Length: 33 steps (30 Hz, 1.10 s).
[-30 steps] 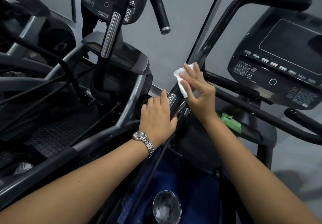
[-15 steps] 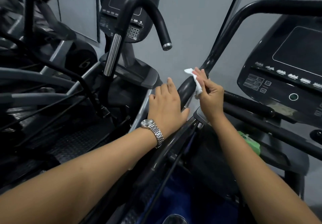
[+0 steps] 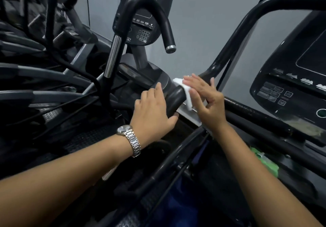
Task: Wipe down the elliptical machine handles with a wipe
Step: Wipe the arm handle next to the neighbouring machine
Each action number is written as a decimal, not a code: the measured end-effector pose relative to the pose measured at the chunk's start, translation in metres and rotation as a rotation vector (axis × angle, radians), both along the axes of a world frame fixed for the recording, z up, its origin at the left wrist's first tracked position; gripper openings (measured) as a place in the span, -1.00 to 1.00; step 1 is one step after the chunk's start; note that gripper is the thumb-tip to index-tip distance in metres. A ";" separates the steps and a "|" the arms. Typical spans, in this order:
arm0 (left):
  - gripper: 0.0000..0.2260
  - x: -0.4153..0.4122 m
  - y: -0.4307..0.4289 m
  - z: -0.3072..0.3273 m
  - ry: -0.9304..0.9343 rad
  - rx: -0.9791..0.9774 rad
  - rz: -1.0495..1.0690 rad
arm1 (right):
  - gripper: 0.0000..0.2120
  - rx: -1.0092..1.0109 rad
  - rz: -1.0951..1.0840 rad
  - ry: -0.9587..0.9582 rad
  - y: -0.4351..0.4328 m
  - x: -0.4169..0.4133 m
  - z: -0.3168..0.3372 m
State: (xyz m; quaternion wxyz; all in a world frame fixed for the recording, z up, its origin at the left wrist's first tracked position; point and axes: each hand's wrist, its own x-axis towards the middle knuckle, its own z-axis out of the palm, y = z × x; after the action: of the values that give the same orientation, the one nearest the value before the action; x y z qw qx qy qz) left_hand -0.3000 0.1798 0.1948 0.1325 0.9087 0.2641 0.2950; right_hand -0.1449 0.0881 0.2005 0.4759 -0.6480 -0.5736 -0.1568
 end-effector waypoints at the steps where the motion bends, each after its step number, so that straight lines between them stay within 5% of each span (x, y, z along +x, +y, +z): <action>1: -0.19 0.000 0.000 0.000 0.001 -0.011 -0.002 | -0.79 -0.010 -0.034 0.009 0.002 0.008 0.004; 10: -0.24 0.000 0.000 0.000 -0.024 -0.072 -0.044 | -0.73 -0.155 0.007 -0.152 0.009 0.005 0.018; 14: -0.25 0.000 0.001 -0.001 -0.037 -0.077 -0.059 | -0.60 -0.217 -0.104 -0.084 0.021 0.010 0.033; 19: -0.26 0.001 0.002 -0.003 -0.056 -0.060 -0.059 | -0.71 -0.254 -0.005 -0.246 0.003 0.002 0.025; 33: -0.27 0.000 0.005 -0.005 -0.063 -0.029 -0.078 | -0.60 -0.369 -0.157 -0.150 0.015 0.015 0.041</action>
State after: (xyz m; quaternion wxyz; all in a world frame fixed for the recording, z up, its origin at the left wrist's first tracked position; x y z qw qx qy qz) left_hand -0.2996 0.1847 0.1901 0.1651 0.9066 0.2284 0.3141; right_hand -0.1301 0.1036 0.2414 0.2912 -0.7535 -0.5741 -0.1335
